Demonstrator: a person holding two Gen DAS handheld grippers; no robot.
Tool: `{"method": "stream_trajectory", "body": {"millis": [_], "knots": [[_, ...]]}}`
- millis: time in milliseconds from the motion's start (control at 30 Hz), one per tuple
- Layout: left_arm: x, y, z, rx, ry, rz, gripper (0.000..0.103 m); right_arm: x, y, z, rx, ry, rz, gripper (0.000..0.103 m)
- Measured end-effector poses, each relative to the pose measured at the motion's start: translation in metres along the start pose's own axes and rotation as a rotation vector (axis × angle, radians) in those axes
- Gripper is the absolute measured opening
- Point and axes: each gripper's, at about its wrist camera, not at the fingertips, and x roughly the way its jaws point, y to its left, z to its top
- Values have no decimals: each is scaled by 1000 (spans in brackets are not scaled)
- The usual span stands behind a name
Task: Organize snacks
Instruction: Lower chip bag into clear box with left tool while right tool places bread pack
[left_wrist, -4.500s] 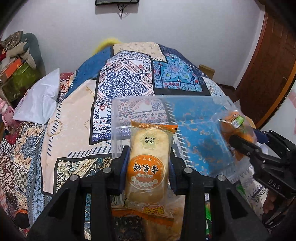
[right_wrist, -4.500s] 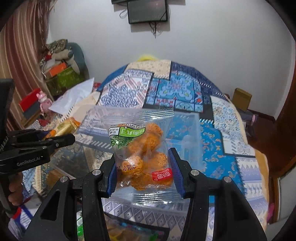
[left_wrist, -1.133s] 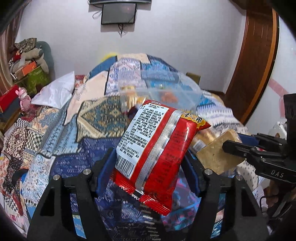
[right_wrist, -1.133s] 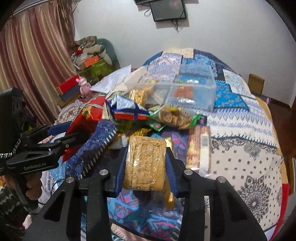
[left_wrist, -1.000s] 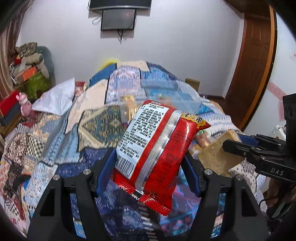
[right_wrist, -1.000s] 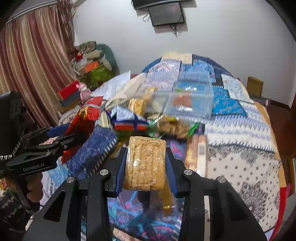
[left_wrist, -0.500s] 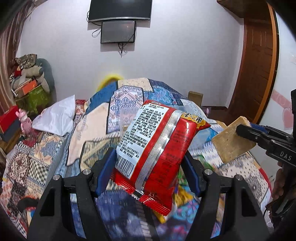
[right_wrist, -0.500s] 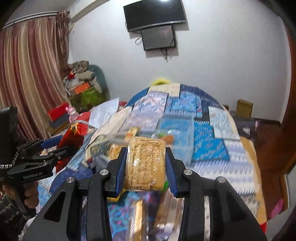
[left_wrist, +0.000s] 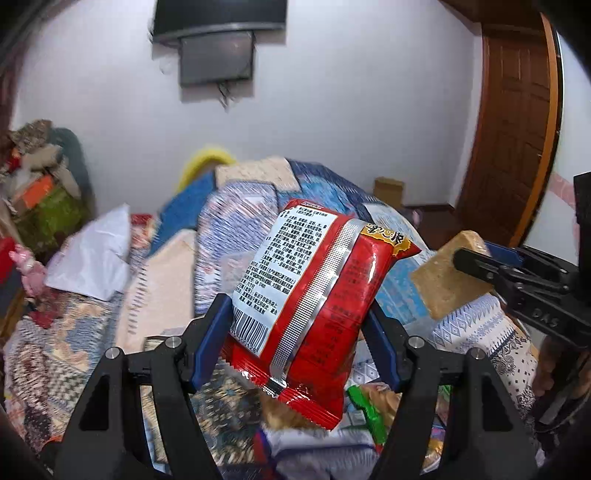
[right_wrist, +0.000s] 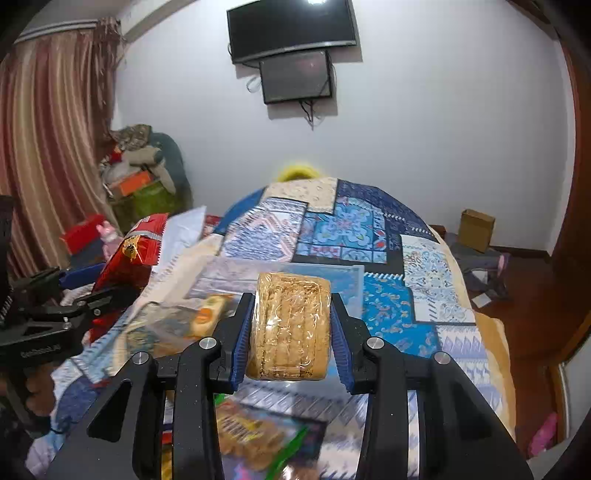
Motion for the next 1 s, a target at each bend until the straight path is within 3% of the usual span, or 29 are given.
{"method": "stream_trajectory", "body": {"millis": [300,500,567,600,667,867,1000], "knots": [[59,-1,16,58,80,23,69,46,-10,-7,-20,79,-40,35],[73,1,19,18,149,39,69,67,-8,-17,-28,155,-46,36],[71,0,19,25,151,46,72,70,-6,-19,-30,189,-40,37],[69,-1,19,34,148,54,80,70,-4,-18,-33,186,-46,39],[61,-5,18,56,122,71,86,62,-2,-16,-45,174,-64,47],[27,-14,13,95,73,89,86,29,-2,-5,-34,118,-30,53],[0,-15,0,90,49,103,95,1,0,-6,-46,99,-30,56]]}}
